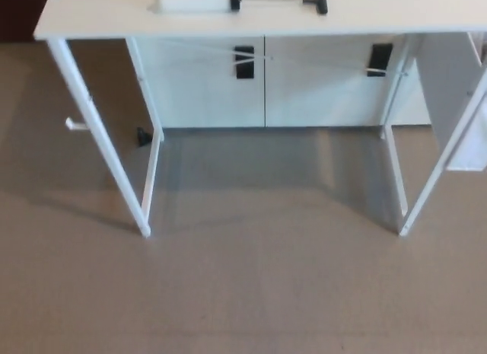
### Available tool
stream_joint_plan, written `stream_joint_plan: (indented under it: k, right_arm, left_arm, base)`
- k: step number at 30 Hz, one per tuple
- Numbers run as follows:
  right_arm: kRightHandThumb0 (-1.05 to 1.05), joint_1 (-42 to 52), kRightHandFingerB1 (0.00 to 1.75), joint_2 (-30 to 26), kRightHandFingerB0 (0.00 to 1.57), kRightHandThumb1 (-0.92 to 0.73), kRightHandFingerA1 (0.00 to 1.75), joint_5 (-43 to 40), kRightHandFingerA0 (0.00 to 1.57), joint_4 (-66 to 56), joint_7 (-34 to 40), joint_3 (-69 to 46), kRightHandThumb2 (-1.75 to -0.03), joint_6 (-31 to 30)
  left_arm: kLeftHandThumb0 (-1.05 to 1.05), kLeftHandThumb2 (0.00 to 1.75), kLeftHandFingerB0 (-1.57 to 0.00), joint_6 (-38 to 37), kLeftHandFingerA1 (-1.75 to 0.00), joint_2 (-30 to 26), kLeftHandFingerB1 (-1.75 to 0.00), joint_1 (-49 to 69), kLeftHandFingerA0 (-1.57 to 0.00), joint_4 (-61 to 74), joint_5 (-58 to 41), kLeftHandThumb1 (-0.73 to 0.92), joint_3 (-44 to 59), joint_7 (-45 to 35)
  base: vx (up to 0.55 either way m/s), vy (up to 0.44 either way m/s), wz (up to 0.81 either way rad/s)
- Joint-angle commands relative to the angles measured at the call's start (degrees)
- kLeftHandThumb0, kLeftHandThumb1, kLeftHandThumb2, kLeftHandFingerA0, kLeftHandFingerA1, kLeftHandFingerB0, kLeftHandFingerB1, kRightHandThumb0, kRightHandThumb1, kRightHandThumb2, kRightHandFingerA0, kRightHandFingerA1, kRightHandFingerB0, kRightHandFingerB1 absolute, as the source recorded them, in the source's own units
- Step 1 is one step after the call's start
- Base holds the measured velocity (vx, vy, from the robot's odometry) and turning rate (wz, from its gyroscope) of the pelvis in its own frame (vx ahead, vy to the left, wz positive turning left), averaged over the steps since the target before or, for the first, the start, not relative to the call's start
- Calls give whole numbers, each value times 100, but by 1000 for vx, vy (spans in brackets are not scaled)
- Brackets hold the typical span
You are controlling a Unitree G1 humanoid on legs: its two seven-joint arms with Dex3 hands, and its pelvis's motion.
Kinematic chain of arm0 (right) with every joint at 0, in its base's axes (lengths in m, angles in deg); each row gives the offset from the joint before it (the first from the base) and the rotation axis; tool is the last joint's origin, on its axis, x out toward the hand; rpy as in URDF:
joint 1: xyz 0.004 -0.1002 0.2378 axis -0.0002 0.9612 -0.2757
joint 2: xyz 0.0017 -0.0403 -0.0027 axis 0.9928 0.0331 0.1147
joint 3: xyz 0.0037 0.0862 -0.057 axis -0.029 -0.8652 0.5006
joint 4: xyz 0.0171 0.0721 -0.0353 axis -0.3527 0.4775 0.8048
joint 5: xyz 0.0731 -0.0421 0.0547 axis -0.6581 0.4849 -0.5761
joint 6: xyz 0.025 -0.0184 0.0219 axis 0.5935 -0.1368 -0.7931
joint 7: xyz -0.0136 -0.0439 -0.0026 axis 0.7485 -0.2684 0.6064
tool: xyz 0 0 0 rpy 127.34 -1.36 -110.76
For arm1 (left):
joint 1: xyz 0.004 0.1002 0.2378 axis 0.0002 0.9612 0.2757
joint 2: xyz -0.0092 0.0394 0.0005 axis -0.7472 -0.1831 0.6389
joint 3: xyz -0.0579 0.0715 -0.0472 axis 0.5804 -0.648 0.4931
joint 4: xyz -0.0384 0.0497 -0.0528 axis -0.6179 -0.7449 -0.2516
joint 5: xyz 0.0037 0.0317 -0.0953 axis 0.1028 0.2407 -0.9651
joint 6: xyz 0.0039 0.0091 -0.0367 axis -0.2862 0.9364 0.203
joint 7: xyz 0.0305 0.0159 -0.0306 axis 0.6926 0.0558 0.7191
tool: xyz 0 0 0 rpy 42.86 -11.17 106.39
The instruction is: The robot walks towards a desk on which an air pump is kept in the middle. It lifts it up and holds it with its left hand and uses its right hand to compress it by pushing its handle inwards.
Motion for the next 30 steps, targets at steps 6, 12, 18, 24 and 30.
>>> stream_joint_plan:
  k: [6, 12, 18, 24, 30]
  right_arm:
    - [-17, 70, 41, -35, 43, -63, 49, 2, 58, 255, -87, 65, -58, 272]
    - [-15, 70, 42, 8, 42, -64, 50, -50, 58, 273, -106, 74, -58, 359]
    - [-17, 15, 42, -5, 43, -63, 50, -43, 58, 295, -111, 96, -58, 378]
    - [-16, -49, 41, 35, 42, -62, 49, -144, 60, 304, -33, 17, -58, 263]
    - [-22, -33, 42, 29, 39, -60, 49, -63, 53, 262, 7, 67, -63, 287]
  left_arm:
    - [-6, 92, -18, -222, -54, -167, -49, 70, -23, -120, -17, 49, -60, -252]
    - [-6, 91, -17, -278, -55, -226, -49, 11, -24, -224, -10, 49, -91, -274]
    - [-5, 90, -18, -238, -55, -219, -49, -39, -26, -142, -27, 48, -100, -204]
    - [-5, 88, -21, -76, -55, -214, -49, -79, -28, 4, -61, 46, -82, -90]
    - [-5, 90, -18, -79, -53, -240, -49, -108, -22, 32, -15, 48, -120, -86]
  base:
    - [463, 101, -36]
    - [479, 210, -13]
    - [270, 60, 11]
    - [300, -137, 33]
    - [174, -40, -6]
